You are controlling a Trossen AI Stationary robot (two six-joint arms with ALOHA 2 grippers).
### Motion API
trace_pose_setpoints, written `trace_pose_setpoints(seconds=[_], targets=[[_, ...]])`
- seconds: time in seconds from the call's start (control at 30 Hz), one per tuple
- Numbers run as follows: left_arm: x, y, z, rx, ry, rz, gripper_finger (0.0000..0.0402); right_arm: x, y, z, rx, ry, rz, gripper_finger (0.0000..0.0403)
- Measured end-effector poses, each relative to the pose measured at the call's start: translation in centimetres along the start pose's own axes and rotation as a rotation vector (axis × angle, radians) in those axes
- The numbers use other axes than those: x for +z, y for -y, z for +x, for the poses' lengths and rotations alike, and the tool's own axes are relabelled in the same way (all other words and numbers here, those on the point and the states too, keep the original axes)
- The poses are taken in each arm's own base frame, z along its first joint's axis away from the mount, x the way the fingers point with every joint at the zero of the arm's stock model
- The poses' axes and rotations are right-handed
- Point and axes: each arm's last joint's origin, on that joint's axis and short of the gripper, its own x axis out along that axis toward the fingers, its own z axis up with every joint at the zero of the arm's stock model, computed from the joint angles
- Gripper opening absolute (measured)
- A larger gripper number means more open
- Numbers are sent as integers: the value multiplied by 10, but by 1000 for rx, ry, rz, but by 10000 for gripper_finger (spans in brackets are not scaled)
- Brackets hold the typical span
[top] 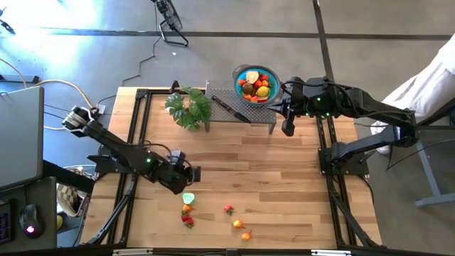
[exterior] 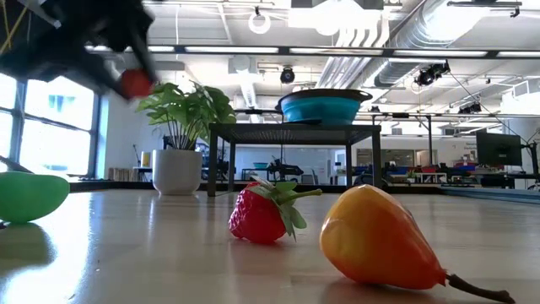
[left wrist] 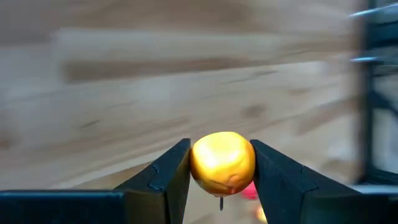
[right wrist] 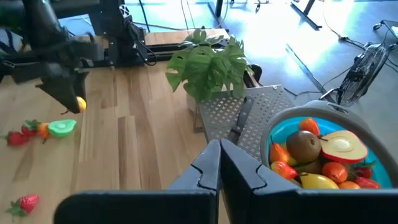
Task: Pick & Place Fruit
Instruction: Put the yellow pear in the blue bowl on the shelf
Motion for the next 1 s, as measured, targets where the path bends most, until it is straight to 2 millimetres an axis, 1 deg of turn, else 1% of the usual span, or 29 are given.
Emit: trace_pose_setpoints(seconds=[0.2, 0.27, 0.4, 0.57, 0.73, 0.83, 1.0], targets=[[8, 22, -20, -267, 146, 90, 152, 1, 0, 0, 7, 6, 0, 4], [11, 31, -27, -358, 218, 138, 152, 2, -1, 0, 39, 16, 2, 4], [16, 47, -42, -486, 370, 261, 152, 5, -4, 0, 143, 55, 4, 4], [21, 63, -59, -569, 553, 406, 152, 10, -8, -2, 288, 105, 6, 4], [25, 75, -72, -635, 673, 531, 152, 14, -12, -3, 435, 147, -5, 4], [26, 78, -77, -646, 721, 581, 152, 17, -15, 1, 515, 159, -13, 4], [27, 81, -81, -653, 768, 627, 152, 19, -20, 13, 549, 164, -18, 4]])
